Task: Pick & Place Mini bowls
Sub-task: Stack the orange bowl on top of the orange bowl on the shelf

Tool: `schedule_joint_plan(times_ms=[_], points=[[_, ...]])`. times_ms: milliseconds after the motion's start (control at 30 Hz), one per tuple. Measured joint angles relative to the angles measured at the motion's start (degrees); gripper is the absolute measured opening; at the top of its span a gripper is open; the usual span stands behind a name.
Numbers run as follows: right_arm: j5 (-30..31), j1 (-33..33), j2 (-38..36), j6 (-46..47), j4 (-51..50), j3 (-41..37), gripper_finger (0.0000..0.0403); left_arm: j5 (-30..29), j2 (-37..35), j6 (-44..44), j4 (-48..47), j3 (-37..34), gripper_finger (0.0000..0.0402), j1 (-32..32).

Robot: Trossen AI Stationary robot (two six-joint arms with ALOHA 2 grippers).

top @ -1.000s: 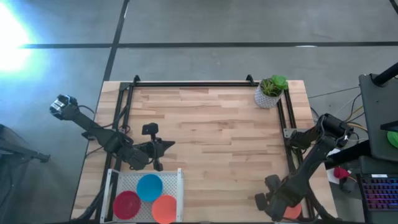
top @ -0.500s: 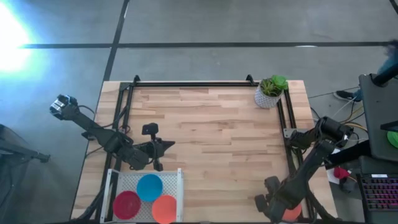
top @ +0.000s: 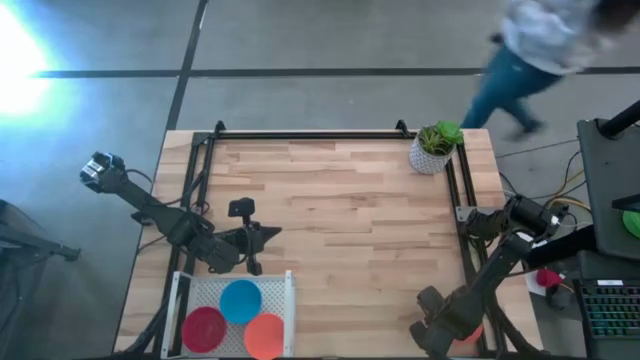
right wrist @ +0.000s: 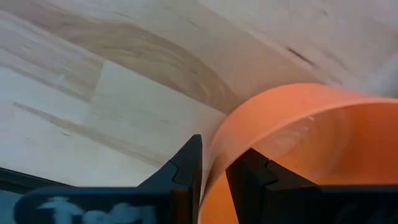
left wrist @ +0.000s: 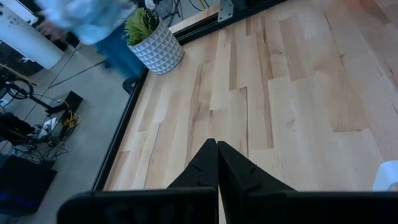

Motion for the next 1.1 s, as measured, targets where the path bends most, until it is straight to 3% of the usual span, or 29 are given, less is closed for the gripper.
schedule_joint_plan(times_ms=[233,467,867,1100], points=[[-0.2,-0.2,0.0,-4.9,-0.3,-0.5,0.0015,0.0,0.0,0.0,0.0,0.0,0.0000,0.0],[-0.5,-1.8,0.0,-12.4,-1.4,-0.7,0.0010,0.0,0.0,-0.1,0.0,0.0,0.0000,0.0],[1.4,-11.7,0.0,-37.9,-8.4,-0.9,0.0008,0.0,0.1,-4.2,0.0,-0.7,0.0000,0.0],[8.9,-20.2,-0.5,-57.7,-8.3,1.4,0.0008,0.0,0.1,-5.3,0.2,-1.0,0.0000,0.1]])
